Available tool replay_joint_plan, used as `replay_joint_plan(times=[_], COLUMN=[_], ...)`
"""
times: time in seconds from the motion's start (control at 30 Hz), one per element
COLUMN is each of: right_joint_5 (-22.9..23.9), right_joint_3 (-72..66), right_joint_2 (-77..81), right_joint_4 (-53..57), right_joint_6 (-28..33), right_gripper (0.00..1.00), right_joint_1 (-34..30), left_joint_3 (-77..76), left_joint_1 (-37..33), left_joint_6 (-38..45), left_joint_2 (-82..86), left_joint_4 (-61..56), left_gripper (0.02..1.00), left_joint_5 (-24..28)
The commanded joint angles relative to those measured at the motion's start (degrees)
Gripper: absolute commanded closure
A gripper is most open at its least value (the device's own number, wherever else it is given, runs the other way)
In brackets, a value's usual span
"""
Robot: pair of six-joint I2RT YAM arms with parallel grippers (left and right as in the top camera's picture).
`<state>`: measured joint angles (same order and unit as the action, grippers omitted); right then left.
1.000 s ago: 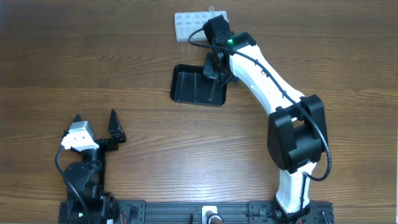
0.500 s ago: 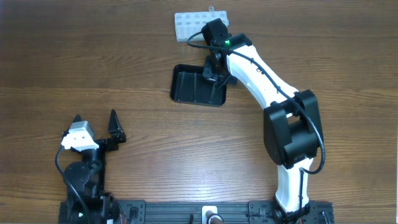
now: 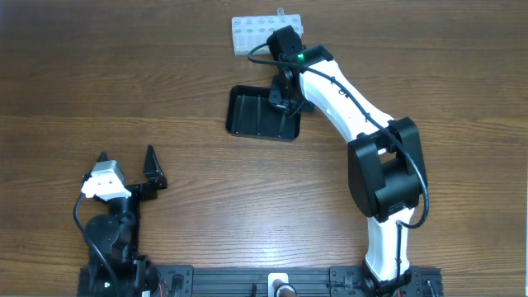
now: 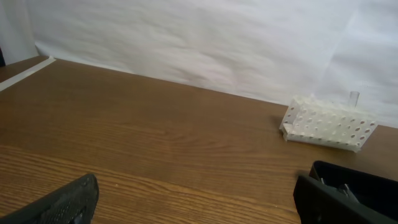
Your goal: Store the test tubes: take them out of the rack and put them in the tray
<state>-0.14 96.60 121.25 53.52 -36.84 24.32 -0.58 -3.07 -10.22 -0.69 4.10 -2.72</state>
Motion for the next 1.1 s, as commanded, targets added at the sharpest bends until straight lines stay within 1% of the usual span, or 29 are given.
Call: replay_joint_plan(times=[0.03, 0.3, 0.37, 0.53, 0.6, 0.67, 0.77, 0.93, 1.03, 1.1], right_joint_5=[-0.46, -0.46, -0.46, -0.48, -0.48, -0.48, -0.57, -0.70, -0.70, -0.63], right_joint_3=[0.92, 0.90, 0.90, 0.92, 1.05, 1.53, 3.39, 10.62, 16.33, 19.61], right_joint_2=[1.66, 2.05, 2.21, 2.21, 2.21, 2.21, 2.21, 2.21, 2.21, 2.21], right_joint_4=[-0.20, -0.63, -0.85, -1.66, -1.64, -1.42, -1.07, 2.34, 5.90, 6.82], right_joint_6=[0.28, 0.28, 0.28, 0.79, 1.42, 1.81, 2.80, 4.37, 4.85, 6.93], right_gripper=[0.917, 0.906, 0.847, 0.739, 0.726, 0.656, 0.634, 0.496, 0.369, 0.261], right_joint_1=[0.15, 0.15, 0.17, 0.20, 0.20, 0.20, 0.20, 0.20, 0.13, 0.09], left_joint_3=[0.24, 0.24, 0.24, 0.24, 0.24, 0.24, 0.24, 0.24, 0.24, 0.24], left_joint_1=[-0.15, -0.15, -0.15, -0.15, -0.15, -0.15, -0.15, -0.15, -0.15, -0.15], left_joint_6=[0.83, 0.83, 0.83, 0.83, 0.83, 0.83, 0.83, 0.83, 0.83, 0.83], left_joint_2=[0.37, 0.37, 0.37, 0.37, 0.37, 0.37, 0.37, 0.37, 0.37, 0.37], left_joint_4=[0.02, 0.02, 0.02, 0.02, 0.02, 0.02, 0.02, 0.02, 0.02, 0.02], left_gripper=[0.020, 0.020, 0.020, 0.020, 0.020, 0.034, 0.020, 0.023, 0.020, 0.020], left_joint_5=[0.74, 0.74, 0.74, 0.74, 0.74, 0.74, 0.74, 0.74, 0.74, 0.74])
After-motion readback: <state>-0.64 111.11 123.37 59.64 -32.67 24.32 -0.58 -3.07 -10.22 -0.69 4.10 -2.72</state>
